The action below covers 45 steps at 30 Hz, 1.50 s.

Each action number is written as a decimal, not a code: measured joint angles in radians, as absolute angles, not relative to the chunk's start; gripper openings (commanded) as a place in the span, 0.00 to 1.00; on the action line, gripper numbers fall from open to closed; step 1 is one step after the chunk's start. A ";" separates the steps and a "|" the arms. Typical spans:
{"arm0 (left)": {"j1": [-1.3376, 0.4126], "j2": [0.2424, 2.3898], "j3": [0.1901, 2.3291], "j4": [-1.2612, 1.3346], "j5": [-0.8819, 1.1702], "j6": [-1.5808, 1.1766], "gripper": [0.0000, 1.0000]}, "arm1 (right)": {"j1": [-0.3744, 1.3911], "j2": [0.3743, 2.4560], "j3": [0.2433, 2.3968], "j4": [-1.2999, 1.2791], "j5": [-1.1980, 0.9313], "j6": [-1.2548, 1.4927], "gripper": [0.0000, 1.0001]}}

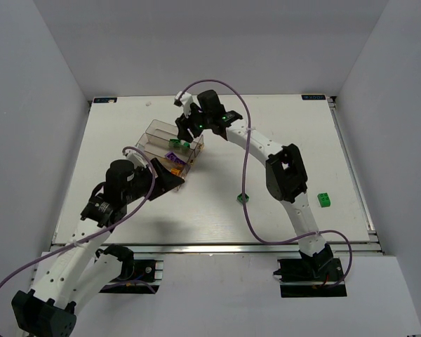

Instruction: Sort the legos into containers by color

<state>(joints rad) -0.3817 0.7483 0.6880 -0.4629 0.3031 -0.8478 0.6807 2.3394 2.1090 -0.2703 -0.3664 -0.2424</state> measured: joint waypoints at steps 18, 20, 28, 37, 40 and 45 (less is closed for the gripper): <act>-0.389 0.959 0.846 -0.400 0.395 -0.842 0.36 | 0.493 1.791 1.581 -0.118 -0.420 -0.025 0.00; -0.405 1.009 0.873 -0.398 0.400 -0.831 0.34 | 0.445 1.707 1.460 -0.110 -0.437 -0.031 0.00; -0.508 1.164 0.972 -0.419 0.396 -0.736 0.29 | 0.337 1.371 1.095 -0.213 -0.614 -0.139 0.37; -0.626 1.283 1.010 -0.439 0.314 -0.625 0.58 | 0.258 1.088 0.911 -0.428 -0.690 -0.368 0.55; -0.667 1.322 1.019 -0.441 0.283 -0.593 0.61 | 0.240 1.037 0.870 -0.496 -0.672 -0.416 0.55; -0.723 1.391 1.032 -0.438 0.234 -0.542 0.64 | 0.208 0.978 0.826 -0.575 -0.630 -0.437 0.64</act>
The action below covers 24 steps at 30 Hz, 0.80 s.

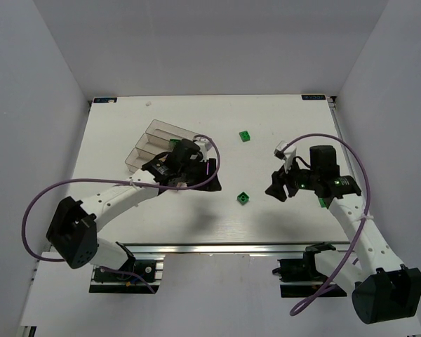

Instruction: Sort the legos into containers by color

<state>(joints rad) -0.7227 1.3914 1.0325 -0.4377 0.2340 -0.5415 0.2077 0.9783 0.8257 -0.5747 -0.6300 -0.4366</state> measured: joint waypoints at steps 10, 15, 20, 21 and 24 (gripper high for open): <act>-0.812 1.564 1.135 -0.460 0.085 -0.478 0.67 | 0.113 0.931 0.742 -0.606 -0.525 -0.348 0.57; -0.846 1.680 1.229 -0.460 0.051 -0.436 0.68 | 0.062 0.933 0.742 -0.605 -0.482 -0.282 0.35; -0.888 1.832 1.349 -0.471 0.045 -0.427 0.71 | 0.023 0.963 0.751 -0.605 -0.448 -0.210 0.33; -0.898 1.860 1.368 -0.472 0.042 -0.427 0.71 | 0.012 0.969 0.755 -0.605 -0.445 -0.198 0.36; -0.929 1.917 1.410 -0.484 0.035 -0.427 0.74 | -0.020 0.978 0.767 -0.604 -0.447 -0.171 0.48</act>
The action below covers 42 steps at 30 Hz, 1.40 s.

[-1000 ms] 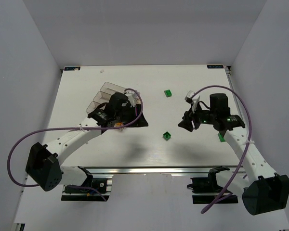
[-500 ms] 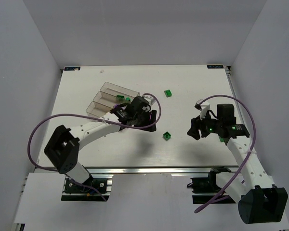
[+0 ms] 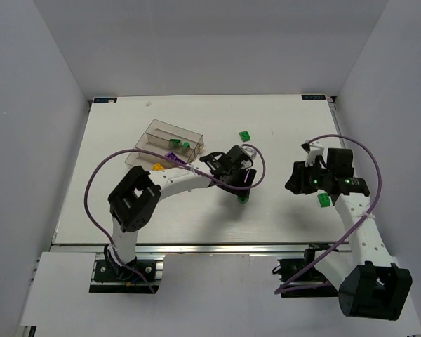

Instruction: Sort the legos into containers by color

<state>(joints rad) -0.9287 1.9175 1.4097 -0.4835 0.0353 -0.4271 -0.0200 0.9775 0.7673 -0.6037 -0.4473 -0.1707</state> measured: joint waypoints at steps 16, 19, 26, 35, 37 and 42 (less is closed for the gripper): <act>-1.023 2.085 1.581 -0.547 -0.076 -0.356 0.77 | -0.092 1.017 0.784 -0.603 -0.506 -0.160 0.60; -1.032 2.119 1.602 -0.569 -0.130 -0.347 0.77 | -0.098 1.017 0.785 -0.604 -0.513 -0.162 0.61; -1.039 2.140 1.621 -0.603 -0.189 -0.333 0.67 | -0.112 1.017 0.788 -0.605 -0.527 -0.164 0.60; -1.043 2.140 1.624 -0.606 -0.200 -0.339 0.20 | -0.125 1.018 0.803 -0.606 -0.527 -0.169 0.59; -1.043 2.140 1.624 -0.606 -0.201 -0.339 0.18 | -0.127 1.018 0.805 -0.606 -0.528 -0.171 0.59; -1.028 2.124 1.624 -0.624 -0.221 -0.367 0.10 | -0.130 1.022 0.813 -0.608 -0.526 -0.184 0.47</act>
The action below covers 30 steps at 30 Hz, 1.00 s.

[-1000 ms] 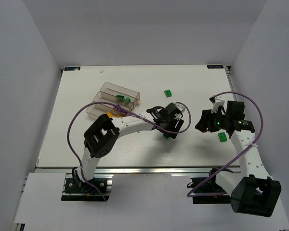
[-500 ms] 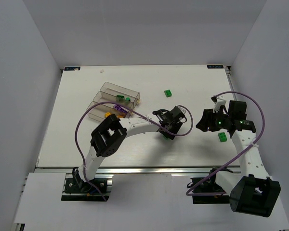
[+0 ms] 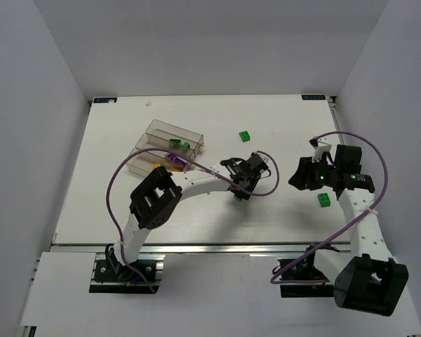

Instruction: Sort the legos into containers by color

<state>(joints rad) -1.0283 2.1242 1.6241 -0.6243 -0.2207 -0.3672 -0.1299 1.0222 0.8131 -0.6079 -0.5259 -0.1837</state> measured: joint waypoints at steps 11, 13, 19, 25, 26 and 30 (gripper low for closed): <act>-0.748 2.000 1.785 -0.672 -0.297 -0.413 0.05 | -0.130 1.028 0.822 -0.604 -0.507 -0.212 0.00; -0.690 1.990 1.806 -0.673 -0.326 -0.416 0.05 | -0.129 1.028 0.822 -0.603 -0.506 -0.218 0.00; -0.587 2.038 1.909 -0.718 -0.389 -0.420 0.06 | -0.128 1.030 0.822 -0.597 -0.508 -0.231 0.01; -0.516 2.129 1.989 -0.742 -0.400 -0.420 0.12 | -0.126 1.042 0.822 -0.596 -0.511 -0.247 0.10; -0.505 2.138 1.989 -0.748 -0.399 -0.420 0.14 | -0.125 1.042 0.822 -0.596 -0.511 -0.249 0.12; -0.467 2.169 1.988 -0.762 -0.390 -0.420 0.28 | -0.122 1.051 0.823 -0.596 -0.511 -0.265 0.21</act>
